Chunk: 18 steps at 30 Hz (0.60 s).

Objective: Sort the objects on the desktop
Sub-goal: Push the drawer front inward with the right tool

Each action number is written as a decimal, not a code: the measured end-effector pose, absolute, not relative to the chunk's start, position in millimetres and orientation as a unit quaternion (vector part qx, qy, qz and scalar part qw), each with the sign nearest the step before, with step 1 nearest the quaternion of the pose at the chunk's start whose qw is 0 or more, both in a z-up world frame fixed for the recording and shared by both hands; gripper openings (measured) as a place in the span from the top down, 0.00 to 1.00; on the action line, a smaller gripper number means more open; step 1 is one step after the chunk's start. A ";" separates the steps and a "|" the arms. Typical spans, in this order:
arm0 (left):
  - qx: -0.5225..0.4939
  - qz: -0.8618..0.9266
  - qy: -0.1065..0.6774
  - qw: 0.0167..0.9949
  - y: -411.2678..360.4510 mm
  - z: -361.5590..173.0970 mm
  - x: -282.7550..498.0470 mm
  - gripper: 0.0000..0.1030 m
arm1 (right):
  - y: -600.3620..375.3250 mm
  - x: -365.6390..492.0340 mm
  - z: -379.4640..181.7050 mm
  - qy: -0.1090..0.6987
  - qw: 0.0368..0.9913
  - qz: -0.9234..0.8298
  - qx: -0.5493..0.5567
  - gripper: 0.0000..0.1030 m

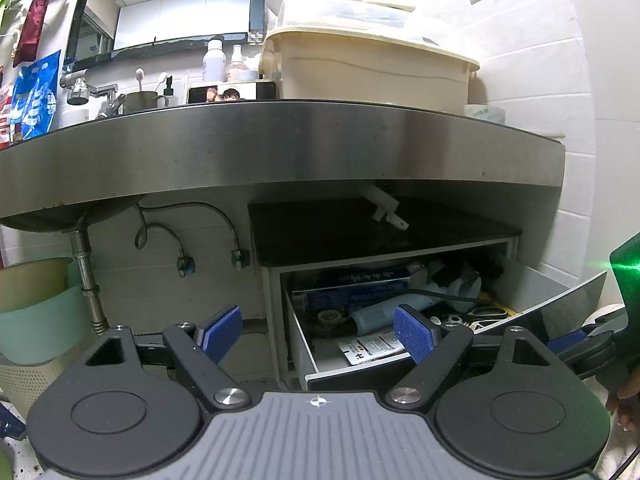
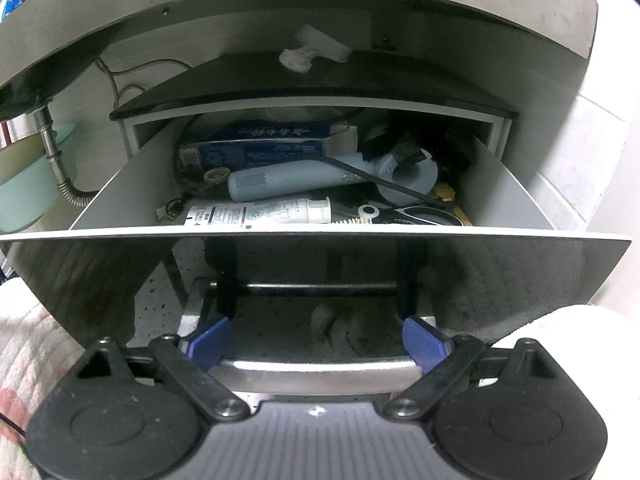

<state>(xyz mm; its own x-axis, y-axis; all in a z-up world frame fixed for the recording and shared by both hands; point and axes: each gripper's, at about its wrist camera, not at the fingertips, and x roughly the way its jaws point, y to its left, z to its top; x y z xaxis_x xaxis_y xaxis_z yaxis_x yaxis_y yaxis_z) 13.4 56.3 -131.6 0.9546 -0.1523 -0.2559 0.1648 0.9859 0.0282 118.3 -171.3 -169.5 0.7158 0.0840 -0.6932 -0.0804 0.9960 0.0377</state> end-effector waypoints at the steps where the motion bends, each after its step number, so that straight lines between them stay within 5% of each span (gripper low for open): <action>1: 0.026 -0.080 0.127 0.988 55.9 -131.6 13.2 0.19 | -171.1 118.7 -169.6 0.375 0.926 0.045 0.002 0.06; 18: 0.036 -0.083 0.127 0.988 52.7 -131.8 12.3 0.18 | -167.8 123.3 -170.9 0.376 0.925 0.046 0.001 0.01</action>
<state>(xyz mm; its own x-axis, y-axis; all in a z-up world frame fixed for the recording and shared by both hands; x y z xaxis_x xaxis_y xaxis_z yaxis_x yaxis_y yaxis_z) 12.3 52.7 -131.8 0.9537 -0.1556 -0.2572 0.1738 0.9835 0.0495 123.3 -167.8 -170.9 0.7129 0.0864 -0.6960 -0.0854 0.9957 0.0361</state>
